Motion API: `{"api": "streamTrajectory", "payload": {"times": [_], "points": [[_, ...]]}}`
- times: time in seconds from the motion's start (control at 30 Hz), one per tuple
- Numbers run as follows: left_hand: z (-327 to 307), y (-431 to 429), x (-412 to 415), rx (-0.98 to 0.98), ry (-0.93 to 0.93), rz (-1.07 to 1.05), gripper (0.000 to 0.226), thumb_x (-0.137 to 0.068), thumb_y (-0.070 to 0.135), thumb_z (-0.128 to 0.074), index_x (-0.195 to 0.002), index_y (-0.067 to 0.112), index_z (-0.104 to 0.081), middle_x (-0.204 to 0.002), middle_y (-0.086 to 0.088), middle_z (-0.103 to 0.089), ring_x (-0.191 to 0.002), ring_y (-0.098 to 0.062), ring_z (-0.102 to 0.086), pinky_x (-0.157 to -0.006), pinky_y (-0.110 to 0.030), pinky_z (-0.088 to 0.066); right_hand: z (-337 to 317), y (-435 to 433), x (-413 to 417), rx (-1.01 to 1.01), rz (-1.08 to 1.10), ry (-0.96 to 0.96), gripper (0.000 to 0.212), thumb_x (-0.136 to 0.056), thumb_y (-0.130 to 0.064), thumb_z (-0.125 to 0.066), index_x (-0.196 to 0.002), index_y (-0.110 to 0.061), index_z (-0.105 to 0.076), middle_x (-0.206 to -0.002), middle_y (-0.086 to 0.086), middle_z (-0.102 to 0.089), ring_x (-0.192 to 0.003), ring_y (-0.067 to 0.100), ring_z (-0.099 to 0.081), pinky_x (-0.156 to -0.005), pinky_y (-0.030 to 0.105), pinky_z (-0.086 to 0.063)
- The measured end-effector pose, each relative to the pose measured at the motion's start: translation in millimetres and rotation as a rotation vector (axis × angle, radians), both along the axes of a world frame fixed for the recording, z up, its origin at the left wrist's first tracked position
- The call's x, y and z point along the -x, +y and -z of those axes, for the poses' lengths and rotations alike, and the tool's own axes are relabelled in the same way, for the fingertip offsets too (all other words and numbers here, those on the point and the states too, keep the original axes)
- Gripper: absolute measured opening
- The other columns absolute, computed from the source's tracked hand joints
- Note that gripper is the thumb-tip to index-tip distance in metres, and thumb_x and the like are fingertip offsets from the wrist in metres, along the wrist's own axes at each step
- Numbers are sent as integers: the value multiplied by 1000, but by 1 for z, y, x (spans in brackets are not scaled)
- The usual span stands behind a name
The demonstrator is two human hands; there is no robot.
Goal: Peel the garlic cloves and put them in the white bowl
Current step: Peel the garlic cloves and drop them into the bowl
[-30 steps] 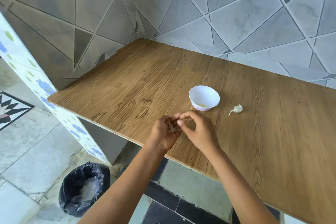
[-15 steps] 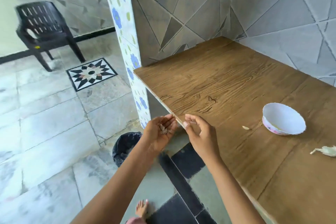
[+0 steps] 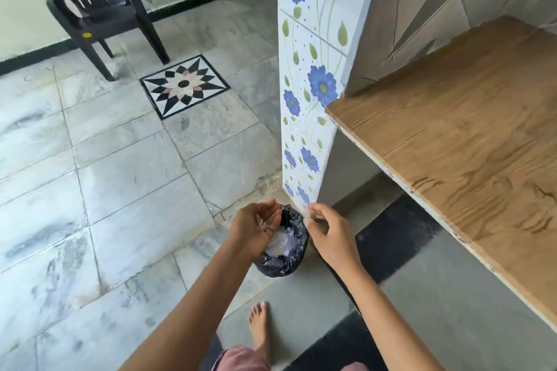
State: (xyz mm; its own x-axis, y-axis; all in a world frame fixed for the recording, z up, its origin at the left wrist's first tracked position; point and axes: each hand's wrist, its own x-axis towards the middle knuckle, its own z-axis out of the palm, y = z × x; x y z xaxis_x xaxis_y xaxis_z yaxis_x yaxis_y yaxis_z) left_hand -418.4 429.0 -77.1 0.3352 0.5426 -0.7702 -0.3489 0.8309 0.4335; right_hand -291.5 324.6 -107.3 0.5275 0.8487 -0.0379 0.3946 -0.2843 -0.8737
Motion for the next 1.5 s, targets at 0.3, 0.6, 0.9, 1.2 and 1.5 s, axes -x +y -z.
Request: {"api": "streamTrajectory", "payload": {"times": [0.3, 0.6, 0.9, 1.2, 1.5], "points": [[179, 103, -9, 98, 235, 181, 24, -95, 3, -38, -87, -2, -60, -80, -12, -59, -70, -18, -55, -50, -17, -53, 157, 85, 11, 276, 65, 63, 29, -90, -16, -59, -118, -14, -61, -113, -1, -67, -104, 15, -61, -90, 32, -48], [483, 144, -36, 209, 437, 263, 30, -94, 2, -36, -72, 3, -56, -60, -6, -55, -55, -14, -51, -49, -17, -46, 413, 129, 2, 473, 54, 140, 28, -92, -15, -55, -120, -13, -61, -117, -1, -65, -107, 14, -58, -92, 26, -45], [694, 75, 34, 507, 320, 404, 27, -91, 57, -47, -104, 33, -49, -110, -10, -57, -104, -30, -57, -88, -42, -47, 505, 136, 5, 472, 72, 155, 27, -91, -9, -55, -116, -8, -63, -113, 4, -67, -103, 17, -61, -93, 33, -46], [533, 143, -59, 224, 224, 331, 44, -104, 25, -24, -137, 2, -41, -140, -13, -47, -132, -27, -42, -107, -38, -33, 507, 165, 50, 400, -108, 580, 50, -97, -37, -23, -145, -28, -18, -153, -13, -15, -142, -1, -9, -115, 18, -5], [543, 141, -47, 274, 277, 317, 40, -102, 35, -26, -125, 16, -53, -134, -3, -52, -132, -18, -38, -108, -34, -29, 536, 159, 52, 451, -81, 533, 55, -100, -38, -22, -151, -20, -11, -155, -12, -7, -143, 1, -2, -115, 16, -2]]}}
